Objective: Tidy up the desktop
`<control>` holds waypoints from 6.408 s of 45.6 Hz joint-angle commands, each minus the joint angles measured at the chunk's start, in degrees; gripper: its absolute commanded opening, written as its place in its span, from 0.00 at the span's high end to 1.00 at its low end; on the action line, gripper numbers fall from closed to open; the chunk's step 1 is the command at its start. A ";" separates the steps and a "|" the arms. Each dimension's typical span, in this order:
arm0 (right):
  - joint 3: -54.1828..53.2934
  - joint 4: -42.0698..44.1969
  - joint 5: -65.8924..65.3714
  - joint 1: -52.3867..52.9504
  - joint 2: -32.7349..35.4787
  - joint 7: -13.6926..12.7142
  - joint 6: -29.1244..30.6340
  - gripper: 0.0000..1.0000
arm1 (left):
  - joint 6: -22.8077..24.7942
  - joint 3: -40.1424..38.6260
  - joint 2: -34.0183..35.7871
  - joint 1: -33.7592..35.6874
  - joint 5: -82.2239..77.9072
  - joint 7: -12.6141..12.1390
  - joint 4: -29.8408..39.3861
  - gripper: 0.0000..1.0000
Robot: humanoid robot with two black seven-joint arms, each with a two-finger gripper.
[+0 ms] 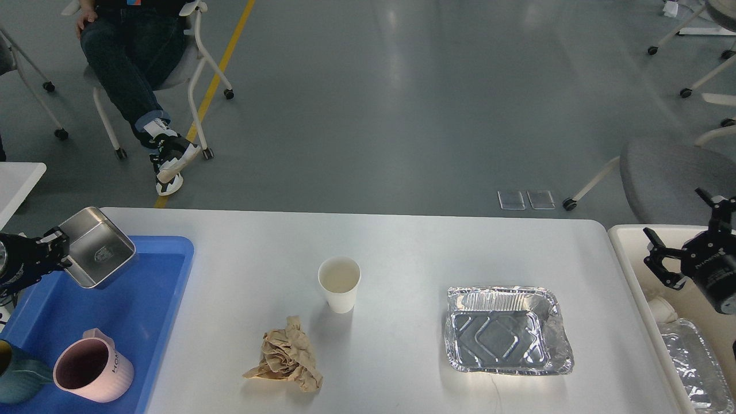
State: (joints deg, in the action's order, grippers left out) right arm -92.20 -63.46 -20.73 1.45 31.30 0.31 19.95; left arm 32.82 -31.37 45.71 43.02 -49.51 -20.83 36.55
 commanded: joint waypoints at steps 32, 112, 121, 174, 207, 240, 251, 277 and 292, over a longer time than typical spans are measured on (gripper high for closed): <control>0.00 0.00 0.08 -0.05 -0.10 0.04 0.00 0.00 | -3.38 -0.71 -1.59 -5.58 0.21 -0.18 0.01 1.00; -0.26 -1.76 -0.01 -2.07 0.34 -0.05 0.80 0.00 | -5.05 -15.12 -17.23 16.49 27.61 4.83 -0.34 0.00; -0.18 -1.76 -0.01 -2.07 0.52 -0.05 0.80 0.00 | -3.73 -27.06 -22.85 8.67 38.61 5.19 -0.25 0.00; 6.41 -7.64 -8.70 -8.75 14.21 -0.58 7.56 0.00 | 0.31 -62.85 -45.98 -12.17 49.16 4.57 -0.87 0.00; 5.80 -17.75 -27.08 -18.68 60.89 0.22 20.57 0.00 | 0.58 -59.77 -46.07 -12.26 48.90 5.01 -4.65 0.00; 14.32 -29.27 -41.32 -14.37 65.47 -11.56 0.19 0.00 | -0.83 -57.49 -46.24 -11.64 48.90 5.45 -4.65 0.00; 21.70 -35.24 -41.32 -14.37 65.73 -14.46 -2.63 0.00 | -2.59 -57.49 -46.33 -11.38 48.90 5.45 -4.56 0.00; 22.94 -36.54 -40.18 -12.27 61.52 -13.41 0.44 0.00 | -2.76 -57.40 -46.07 -11.73 48.90 5.45 -4.56 0.00; 23.12 -36.54 -39.91 -8.05 51.23 -13.50 3.69 0.00 | -3.55 -57.31 -46.07 -11.56 48.81 5.45 -4.56 0.00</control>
State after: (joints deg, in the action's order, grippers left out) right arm -69.18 -99.97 -60.90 -7.61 85.70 -13.18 23.23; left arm 29.61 -88.68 -0.35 31.35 -0.64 -15.38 31.99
